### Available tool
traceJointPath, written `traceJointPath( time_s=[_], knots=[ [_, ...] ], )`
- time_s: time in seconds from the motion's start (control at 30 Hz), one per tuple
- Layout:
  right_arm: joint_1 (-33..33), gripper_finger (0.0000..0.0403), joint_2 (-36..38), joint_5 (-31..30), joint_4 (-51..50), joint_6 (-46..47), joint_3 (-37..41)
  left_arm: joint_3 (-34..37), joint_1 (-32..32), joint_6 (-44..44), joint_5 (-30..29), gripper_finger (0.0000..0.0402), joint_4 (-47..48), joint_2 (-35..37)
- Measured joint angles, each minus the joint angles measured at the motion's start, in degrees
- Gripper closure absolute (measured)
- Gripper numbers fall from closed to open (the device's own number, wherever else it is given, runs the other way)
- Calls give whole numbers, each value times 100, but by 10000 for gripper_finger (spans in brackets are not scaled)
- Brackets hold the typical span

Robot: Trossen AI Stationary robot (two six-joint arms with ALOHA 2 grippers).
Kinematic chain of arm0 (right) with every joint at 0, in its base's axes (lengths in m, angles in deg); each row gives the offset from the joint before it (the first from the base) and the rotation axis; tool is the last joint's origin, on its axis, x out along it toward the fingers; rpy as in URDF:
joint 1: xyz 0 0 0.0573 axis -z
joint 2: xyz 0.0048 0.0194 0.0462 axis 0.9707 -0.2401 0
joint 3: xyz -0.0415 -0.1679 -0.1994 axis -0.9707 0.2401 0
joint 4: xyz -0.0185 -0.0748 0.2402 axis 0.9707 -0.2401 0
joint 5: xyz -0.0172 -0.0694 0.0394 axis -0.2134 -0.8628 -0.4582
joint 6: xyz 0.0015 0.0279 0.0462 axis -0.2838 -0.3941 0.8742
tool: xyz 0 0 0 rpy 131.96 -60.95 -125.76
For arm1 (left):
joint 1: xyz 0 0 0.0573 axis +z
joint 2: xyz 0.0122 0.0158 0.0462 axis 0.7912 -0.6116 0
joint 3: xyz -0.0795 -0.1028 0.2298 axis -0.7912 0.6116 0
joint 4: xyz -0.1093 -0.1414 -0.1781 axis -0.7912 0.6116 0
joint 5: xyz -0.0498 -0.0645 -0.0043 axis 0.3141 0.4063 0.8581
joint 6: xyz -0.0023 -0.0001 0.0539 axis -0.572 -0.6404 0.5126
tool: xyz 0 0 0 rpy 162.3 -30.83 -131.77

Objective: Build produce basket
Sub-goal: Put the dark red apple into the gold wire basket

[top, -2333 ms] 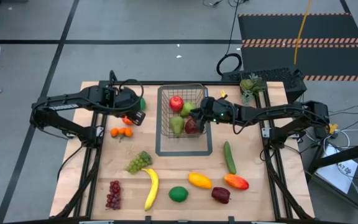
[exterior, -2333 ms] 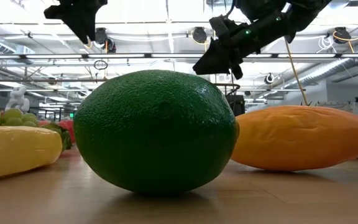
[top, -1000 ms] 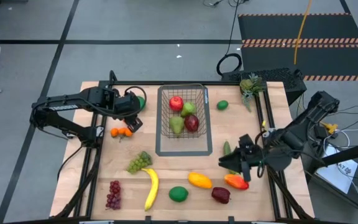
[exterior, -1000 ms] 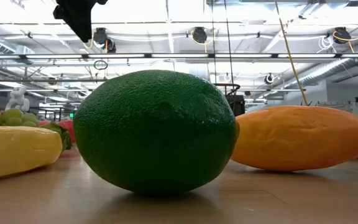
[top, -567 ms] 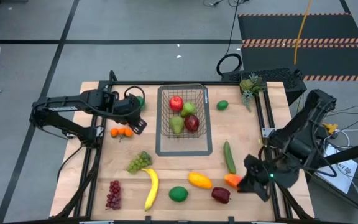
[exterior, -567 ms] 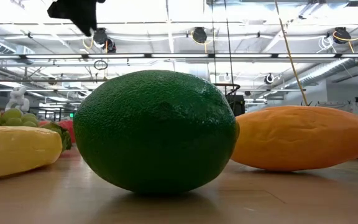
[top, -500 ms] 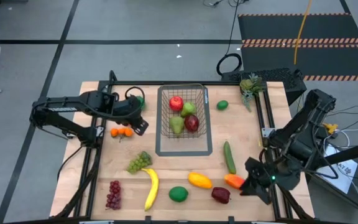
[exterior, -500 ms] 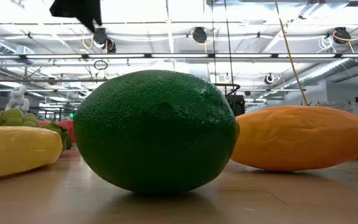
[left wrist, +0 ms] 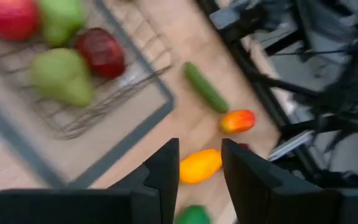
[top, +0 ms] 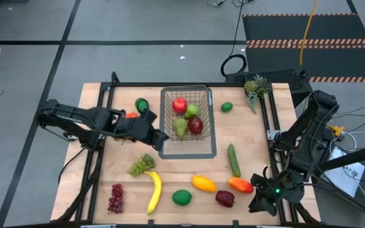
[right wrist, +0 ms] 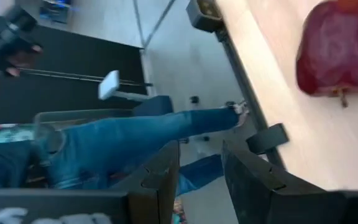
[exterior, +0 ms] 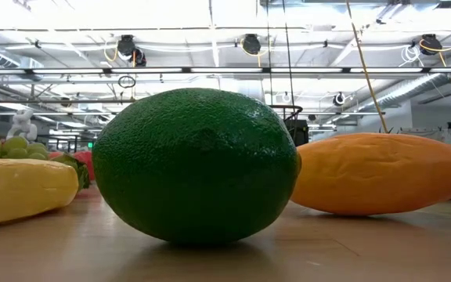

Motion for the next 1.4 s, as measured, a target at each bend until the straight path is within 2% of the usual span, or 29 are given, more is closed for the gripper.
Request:
traceJointPath(
  time_s=[0.07,0.33,0.53,0.6,0.7,0.93,1.03,1.4],
  knots=[
    [-58,282,2,-26,303,58,196,24,-130,-3,-5,282,-117,-131],
    [-110,282,-2,-51,89,-278,269,18,-618,19,23,282,-1387,-694],
    [-108,282,0,-809,88,-220,268,12,-903,-115,18,282,-1963,-1108],
    [-93,278,-3,-808,63,-199,269,15,-973,-165,28,282,-1916,-1200],
    [-103,258,-28,-781,179,-210,340,19,-1053,-215,27,282,-2003,-1336],
    [-224,176,-269,-784,121,-35,350,19,-1125,-65,4,282,-2431,-1422],
    [-230,157,-468,-801,194,-31,352,19,-1114,68,-83,282,-2510,-1420],
    [-410,176,-1077,-795,214,-335,352,19,-1105,238,-86,282,-2452,-1420]
  ],
)
